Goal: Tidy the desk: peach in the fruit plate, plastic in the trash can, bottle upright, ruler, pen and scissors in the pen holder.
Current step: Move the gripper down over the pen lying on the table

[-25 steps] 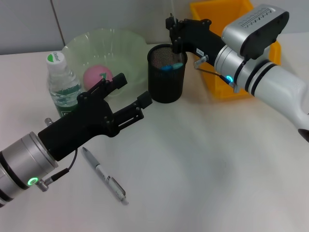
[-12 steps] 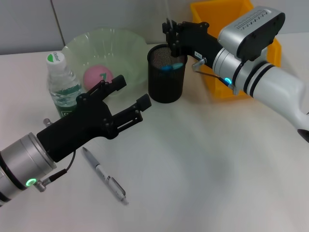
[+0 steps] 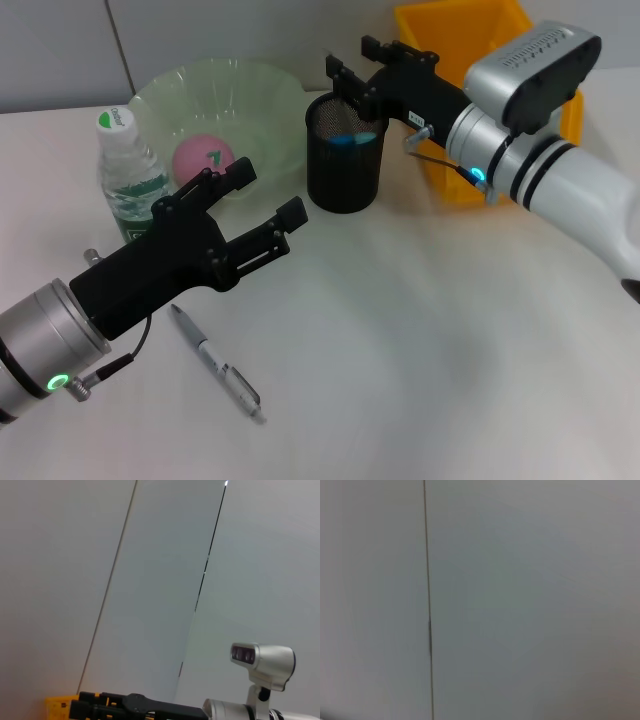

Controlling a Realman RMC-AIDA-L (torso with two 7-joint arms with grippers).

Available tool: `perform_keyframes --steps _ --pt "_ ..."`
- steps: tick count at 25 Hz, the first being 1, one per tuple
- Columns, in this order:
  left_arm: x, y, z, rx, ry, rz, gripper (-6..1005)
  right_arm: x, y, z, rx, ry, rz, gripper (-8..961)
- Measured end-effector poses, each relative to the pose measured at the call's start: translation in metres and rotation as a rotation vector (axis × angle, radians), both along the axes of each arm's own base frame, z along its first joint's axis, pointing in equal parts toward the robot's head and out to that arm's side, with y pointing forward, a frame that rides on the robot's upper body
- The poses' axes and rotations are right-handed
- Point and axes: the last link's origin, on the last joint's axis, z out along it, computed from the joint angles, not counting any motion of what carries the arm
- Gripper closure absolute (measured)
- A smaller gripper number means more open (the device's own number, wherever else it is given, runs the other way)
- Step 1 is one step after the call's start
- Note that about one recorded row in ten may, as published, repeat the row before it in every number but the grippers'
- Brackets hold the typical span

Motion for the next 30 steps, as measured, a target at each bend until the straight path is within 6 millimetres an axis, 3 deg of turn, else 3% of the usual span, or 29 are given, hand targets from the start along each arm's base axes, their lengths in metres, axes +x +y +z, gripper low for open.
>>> perform_keyframes --steps 5,11,16,17,21,22,30 --pt "-0.001 0.0 0.0 -0.001 -0.001 -0.001 144 0.002 -0.008 0.007 0.016 0.081 0.024 404" --pt "-0.004 -0.002 0.001 -0.008 -0.002 0.0 145 0.011 -0.021 0.018 0.048 0.184 0.038 190" --pt "-0.007 -0.003 0.003 -0.011 -0.001 0.002 146 0.021 -0.046 0.039 0.092 0.318 0.114 184" --pt "-0.008 -0.003 0.003 -0.013 0.0 0.004 146 0.027 -0.059 0.049 0.063 0.369 0.158 184" --pt "-0.01 -0.004 0.004 -0.015 -0.001 0.005 146 0.032 -0.077 0.059 -0.045 0.415 0.218 184" --pt "-0.01 -0.004 0.004 -0.015 0.0 0.005 146 0.035 -0.087 0.064 -0.142 0.406 0.249 184" --pt "-0.019 -0.002 0.013 -0.028 0.023 0.008 147 0.057 -0.119 0.071 -0.393 0.259 0.248 185"
